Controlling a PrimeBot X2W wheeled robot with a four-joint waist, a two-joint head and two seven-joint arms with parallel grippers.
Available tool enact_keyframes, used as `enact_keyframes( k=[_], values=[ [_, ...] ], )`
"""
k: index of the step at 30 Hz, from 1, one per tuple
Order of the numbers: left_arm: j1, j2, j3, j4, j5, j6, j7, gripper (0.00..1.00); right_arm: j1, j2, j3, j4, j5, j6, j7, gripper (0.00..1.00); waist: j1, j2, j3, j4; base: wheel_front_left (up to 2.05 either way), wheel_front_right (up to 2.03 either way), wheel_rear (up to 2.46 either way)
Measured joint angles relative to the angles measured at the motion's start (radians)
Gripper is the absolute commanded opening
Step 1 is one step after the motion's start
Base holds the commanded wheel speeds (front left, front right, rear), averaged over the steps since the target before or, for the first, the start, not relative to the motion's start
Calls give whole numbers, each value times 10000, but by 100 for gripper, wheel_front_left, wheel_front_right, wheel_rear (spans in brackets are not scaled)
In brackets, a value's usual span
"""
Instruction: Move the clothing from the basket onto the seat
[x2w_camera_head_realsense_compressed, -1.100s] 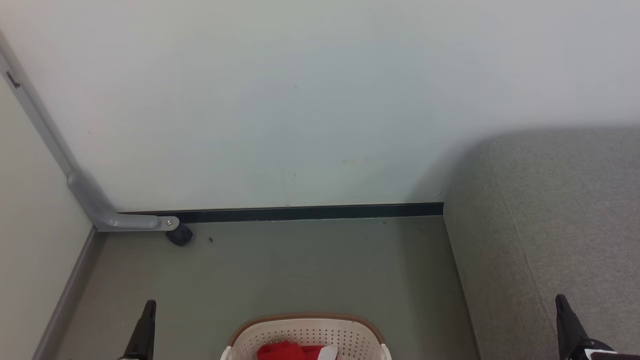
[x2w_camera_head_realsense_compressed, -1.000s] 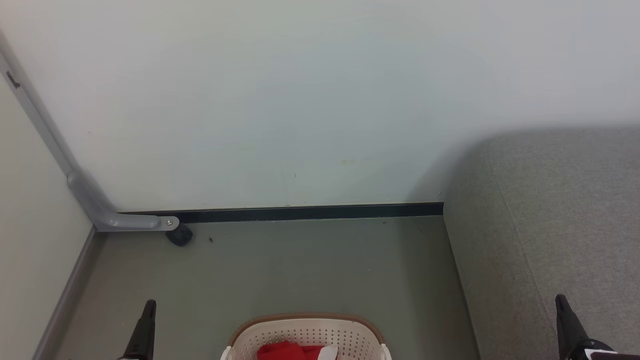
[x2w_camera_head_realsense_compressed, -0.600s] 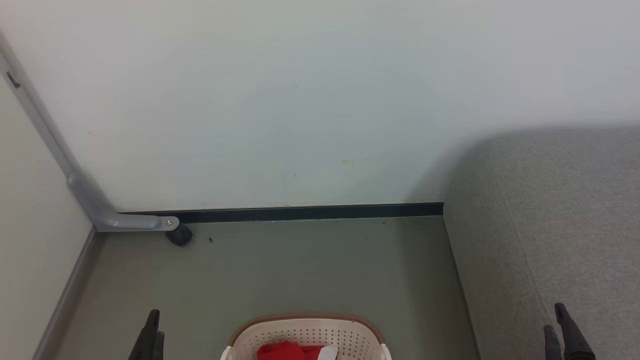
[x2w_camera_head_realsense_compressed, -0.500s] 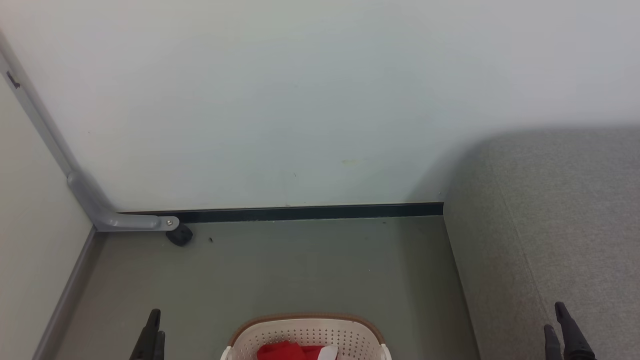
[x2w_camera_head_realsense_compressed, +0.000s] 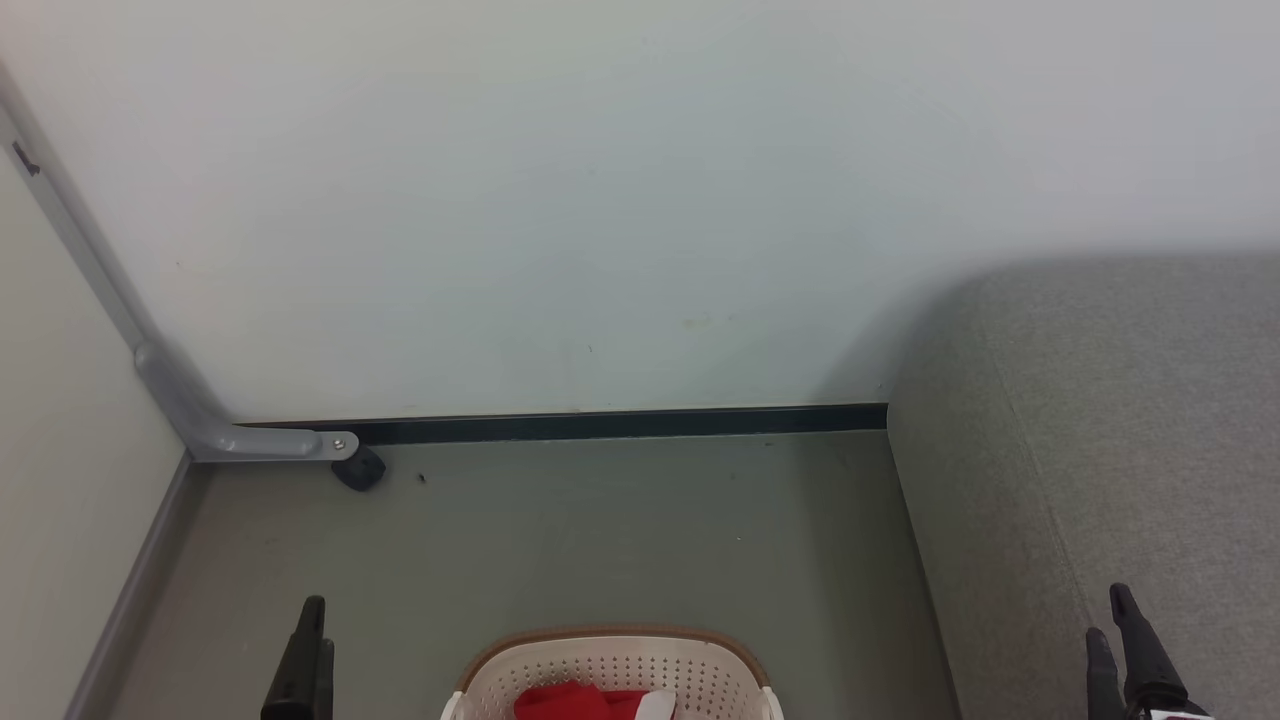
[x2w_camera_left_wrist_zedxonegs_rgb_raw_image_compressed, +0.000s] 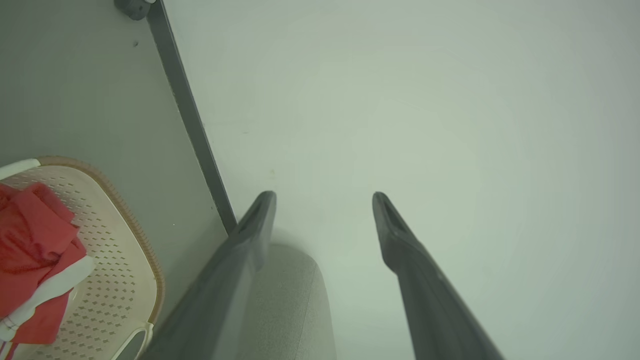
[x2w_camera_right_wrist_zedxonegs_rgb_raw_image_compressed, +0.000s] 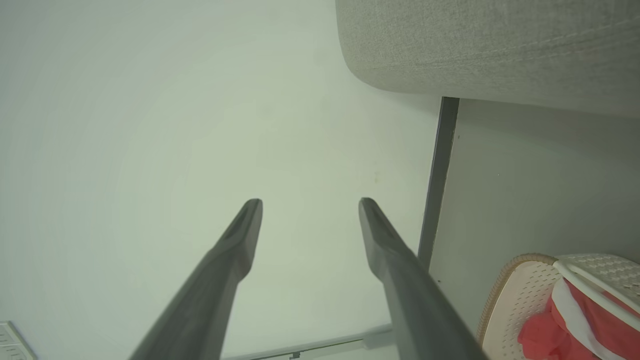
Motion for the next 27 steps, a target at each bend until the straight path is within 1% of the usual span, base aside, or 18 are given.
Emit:
enact_keyframes(
  k=[6,11,17,27],
  values=[
    [-42,2,-134,-98,180,0,-240,100,-167,-61,245,-155,-272,0,-176,100,0,0,9,4,0,0,0],
    [-81,10,-228,-199,796,-2,-428,100,-196,-291,596,-314,-830,2,-359,100,0,0,23,9,0,0,0],
    [-151,19,-426,-268,1870,13,-635,100,-407,-646,1108,-376,-1666,8,-617,100,0,0,48,12,0,0,0],
    [-295,113,-736,-422,3687,270,-1012,100,-666,-1055,1820,-407,-2901,10,-1106,100,0,0,70,1,0,0,0]
  ],
)
